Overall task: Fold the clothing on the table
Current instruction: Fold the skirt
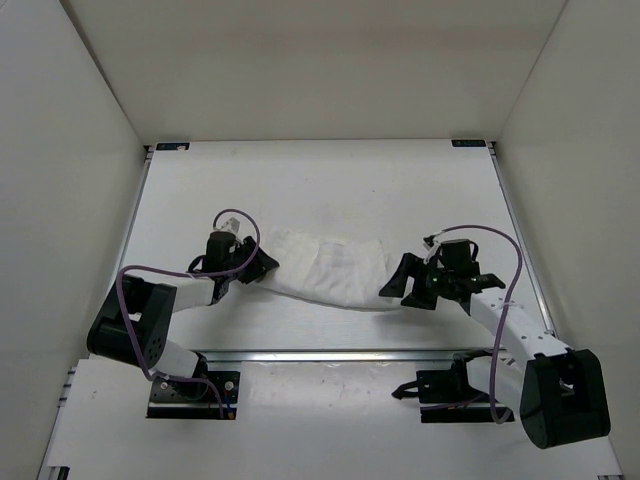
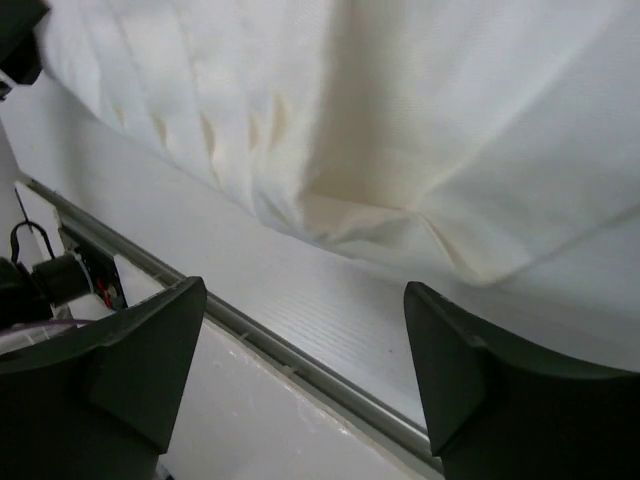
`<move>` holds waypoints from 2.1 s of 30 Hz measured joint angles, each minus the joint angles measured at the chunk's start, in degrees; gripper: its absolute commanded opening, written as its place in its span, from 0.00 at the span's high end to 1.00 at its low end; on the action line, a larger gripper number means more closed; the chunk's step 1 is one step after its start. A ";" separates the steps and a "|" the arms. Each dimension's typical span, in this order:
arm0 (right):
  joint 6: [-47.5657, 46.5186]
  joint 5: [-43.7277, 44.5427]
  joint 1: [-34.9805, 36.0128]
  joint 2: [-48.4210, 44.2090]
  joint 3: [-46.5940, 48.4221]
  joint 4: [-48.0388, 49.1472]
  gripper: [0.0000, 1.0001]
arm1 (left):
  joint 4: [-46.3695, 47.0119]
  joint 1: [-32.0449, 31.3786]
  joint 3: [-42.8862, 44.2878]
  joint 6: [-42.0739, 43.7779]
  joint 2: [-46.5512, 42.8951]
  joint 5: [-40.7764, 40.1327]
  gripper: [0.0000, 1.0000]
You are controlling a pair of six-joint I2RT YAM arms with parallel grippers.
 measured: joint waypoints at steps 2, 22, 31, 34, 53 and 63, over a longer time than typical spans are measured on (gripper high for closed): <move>-0.39 -0.90 1.20 -0.24 -0.50 3.30 0.17 | 0.70 0.00 -0.37 -0.17 0.00 0.02 0.47; -5.66 0.48 5.31 10.51 -2.23 18.93 0.49 | 2.32 -0.61 -0.66 -0.35 0.44 0.11 0.47; -5.01 1.29 4.87 8.83 -1.64 13.92 1.00 | 3.45 -0.90 -0.66 -0.37 1.05 0.20 0.47; -4.26 1.29 3.85 6.91 -1.62 10.49 0.85 | 3.45 -0.87 -0.66 -0.37 1.05 0.22 0.48; -0.85 9.92 2.60 12.41 2.36 -4.15 1.00 | 1.25 -1.05 -1.22 -0.35 -0.76 -0.07 0.48; -3.45 19.93 6.43 29.51 21.11 -5.86 0.98 | -10.01 -4.13 -5.55 0.74 -15.41 -7.41 0.40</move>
